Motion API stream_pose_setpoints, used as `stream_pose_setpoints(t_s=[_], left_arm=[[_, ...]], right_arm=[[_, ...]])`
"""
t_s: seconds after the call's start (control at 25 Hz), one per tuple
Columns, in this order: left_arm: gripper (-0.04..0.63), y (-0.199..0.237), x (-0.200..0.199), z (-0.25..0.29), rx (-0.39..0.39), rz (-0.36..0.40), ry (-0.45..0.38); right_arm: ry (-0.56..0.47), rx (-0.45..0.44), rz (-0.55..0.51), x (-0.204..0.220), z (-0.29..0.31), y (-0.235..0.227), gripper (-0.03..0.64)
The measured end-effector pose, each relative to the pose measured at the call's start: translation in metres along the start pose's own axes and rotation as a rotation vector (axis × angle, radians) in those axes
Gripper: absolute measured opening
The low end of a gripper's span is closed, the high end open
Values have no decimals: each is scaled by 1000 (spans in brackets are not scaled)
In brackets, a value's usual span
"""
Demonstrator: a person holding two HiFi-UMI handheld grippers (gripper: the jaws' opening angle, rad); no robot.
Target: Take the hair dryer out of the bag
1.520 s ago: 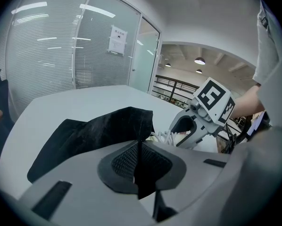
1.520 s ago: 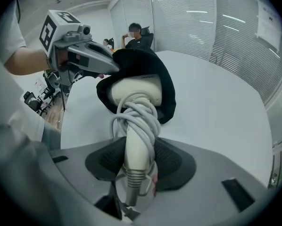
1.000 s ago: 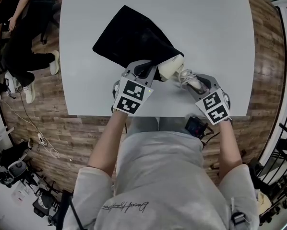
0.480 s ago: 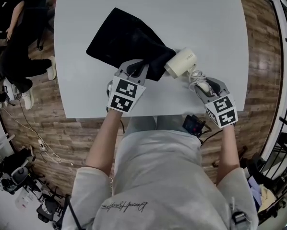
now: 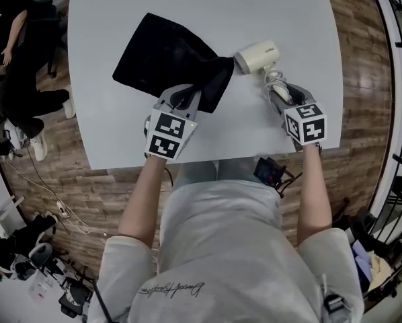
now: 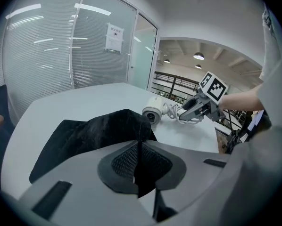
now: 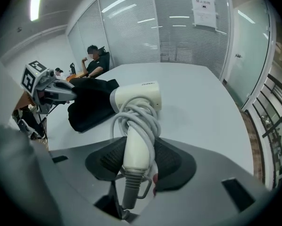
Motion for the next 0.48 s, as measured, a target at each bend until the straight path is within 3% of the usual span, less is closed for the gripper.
stream_pose_setpoints(t_s=[0.48], left_arm=[[26, 2, 2, 1, -4, -1, 10]], right_arm=[[-14, 22, 40, -7, 36, -5, 198]])
Point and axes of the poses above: the fingertips, and each gripper's own axes: z forward along the fingers, y to its left, x out of its underside, the point moved 4 cm from there along -z, backward along the fingers, and after that the axes turned 11 degrees about -x, right-handed, at the moved point
